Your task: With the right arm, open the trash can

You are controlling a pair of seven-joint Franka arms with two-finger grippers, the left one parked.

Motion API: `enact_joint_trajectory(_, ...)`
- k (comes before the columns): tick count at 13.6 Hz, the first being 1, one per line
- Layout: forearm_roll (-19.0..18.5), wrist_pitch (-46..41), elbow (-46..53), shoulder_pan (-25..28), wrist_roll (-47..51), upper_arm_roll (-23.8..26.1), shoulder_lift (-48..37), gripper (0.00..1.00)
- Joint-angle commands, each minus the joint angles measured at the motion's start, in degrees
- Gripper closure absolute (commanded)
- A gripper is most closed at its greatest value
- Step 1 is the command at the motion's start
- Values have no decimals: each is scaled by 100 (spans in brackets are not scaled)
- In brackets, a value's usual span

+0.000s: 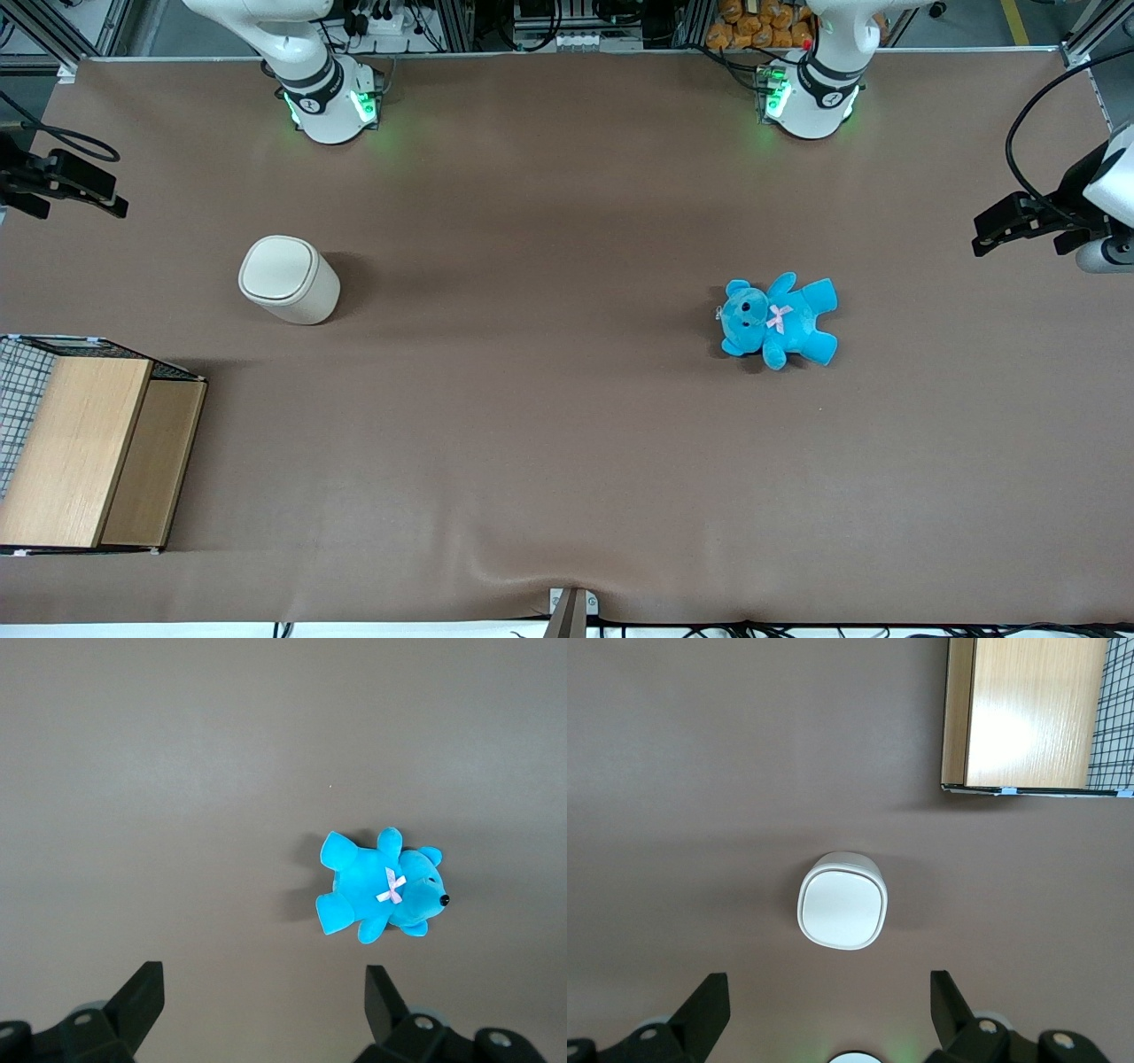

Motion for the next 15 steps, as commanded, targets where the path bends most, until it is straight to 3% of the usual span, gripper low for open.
enact_joint_trajectory(1,1,-37,132,-34,-23,12,71,0)
enact_joint_trajectory(8,1,-81,45,10,-119,12,150,0)
enact_joint_trajectory(15,1,191,-676,10,-110,12,203,0)
